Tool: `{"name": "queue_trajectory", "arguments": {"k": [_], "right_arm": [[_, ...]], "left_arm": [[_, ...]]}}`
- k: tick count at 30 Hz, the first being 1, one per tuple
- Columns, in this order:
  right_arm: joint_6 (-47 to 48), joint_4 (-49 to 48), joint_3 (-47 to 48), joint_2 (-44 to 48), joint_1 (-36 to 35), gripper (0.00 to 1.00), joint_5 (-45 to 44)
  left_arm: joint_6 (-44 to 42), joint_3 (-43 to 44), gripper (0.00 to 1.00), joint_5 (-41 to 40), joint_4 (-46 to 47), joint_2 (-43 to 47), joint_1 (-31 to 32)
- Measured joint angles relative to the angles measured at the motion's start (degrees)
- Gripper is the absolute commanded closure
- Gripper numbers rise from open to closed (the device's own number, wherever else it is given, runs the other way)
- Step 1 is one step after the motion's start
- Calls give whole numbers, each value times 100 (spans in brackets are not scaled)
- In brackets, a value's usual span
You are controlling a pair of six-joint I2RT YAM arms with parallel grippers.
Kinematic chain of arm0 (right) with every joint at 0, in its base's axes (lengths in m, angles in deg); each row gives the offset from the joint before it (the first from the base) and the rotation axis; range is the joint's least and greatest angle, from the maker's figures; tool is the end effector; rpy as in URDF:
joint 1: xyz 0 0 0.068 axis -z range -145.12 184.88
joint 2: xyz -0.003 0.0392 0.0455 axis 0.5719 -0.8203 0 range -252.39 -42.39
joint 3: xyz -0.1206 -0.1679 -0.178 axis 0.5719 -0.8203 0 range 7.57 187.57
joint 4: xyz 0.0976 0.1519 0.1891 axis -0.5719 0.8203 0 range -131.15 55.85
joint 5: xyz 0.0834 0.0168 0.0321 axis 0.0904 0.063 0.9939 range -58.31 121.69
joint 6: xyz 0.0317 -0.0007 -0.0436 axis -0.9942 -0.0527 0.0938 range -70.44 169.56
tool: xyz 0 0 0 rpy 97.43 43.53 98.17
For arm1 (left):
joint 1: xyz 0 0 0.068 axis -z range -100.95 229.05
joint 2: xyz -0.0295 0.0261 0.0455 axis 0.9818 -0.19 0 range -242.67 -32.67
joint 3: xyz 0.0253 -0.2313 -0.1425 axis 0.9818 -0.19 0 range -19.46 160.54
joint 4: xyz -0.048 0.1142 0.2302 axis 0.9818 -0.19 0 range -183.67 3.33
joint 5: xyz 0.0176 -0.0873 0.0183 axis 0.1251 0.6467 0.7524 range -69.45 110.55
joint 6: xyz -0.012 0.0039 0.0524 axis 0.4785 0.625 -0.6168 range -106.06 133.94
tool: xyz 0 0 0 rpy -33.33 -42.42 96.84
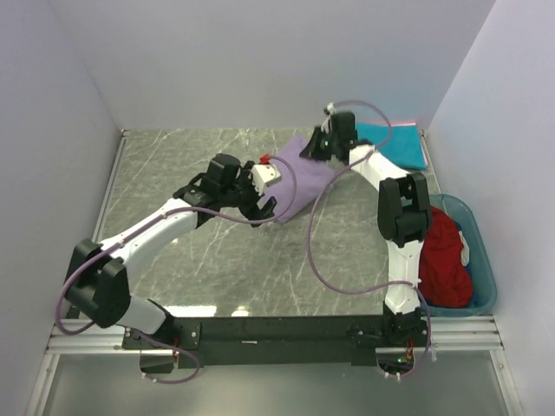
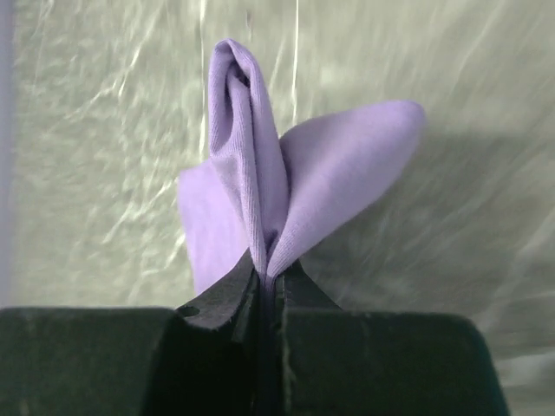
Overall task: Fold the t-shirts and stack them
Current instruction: Neatly place the folded tshirt to the corner
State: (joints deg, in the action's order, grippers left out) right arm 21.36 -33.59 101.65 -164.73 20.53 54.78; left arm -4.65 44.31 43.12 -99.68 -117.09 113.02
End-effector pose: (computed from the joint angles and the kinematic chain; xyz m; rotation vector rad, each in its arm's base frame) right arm 0.4731 0.1354 0.2109 0.0380 2.2702 0.8491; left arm 0.2692 -0.1978 0.2868 1.1588 1.8272 -0.5797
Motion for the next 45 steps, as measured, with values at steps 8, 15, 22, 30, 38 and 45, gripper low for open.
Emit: {"name": "queue_trajectory", "arguments": {"k": [8,15,22,30,38,45], "right_arm": [[2039,1235,1635,-168,271,100,-549],[3106,1705,2223,-448,566,100,-798],[3657,1965,2406,-450,686,100,-922],[3985,2122,3058,-450,721,100,-1014],[4050,2142,3399,-450,826,100,-1067],[4050,2170,3536,-450,944,100,-1060]], "left_arm": [[492,-656,1,-654,-798,922,-72],[734,-990,1,-992,-1237,1515,-129],[876,-1117,1,-1211,-1333,1718,-129],[981,-1202,0,-1329,-1373,1720,-129],[986,-1202,1,-1384,-1399,1720,-129],[986,-1202,1,-1405,-1405,1720,-129]]}}
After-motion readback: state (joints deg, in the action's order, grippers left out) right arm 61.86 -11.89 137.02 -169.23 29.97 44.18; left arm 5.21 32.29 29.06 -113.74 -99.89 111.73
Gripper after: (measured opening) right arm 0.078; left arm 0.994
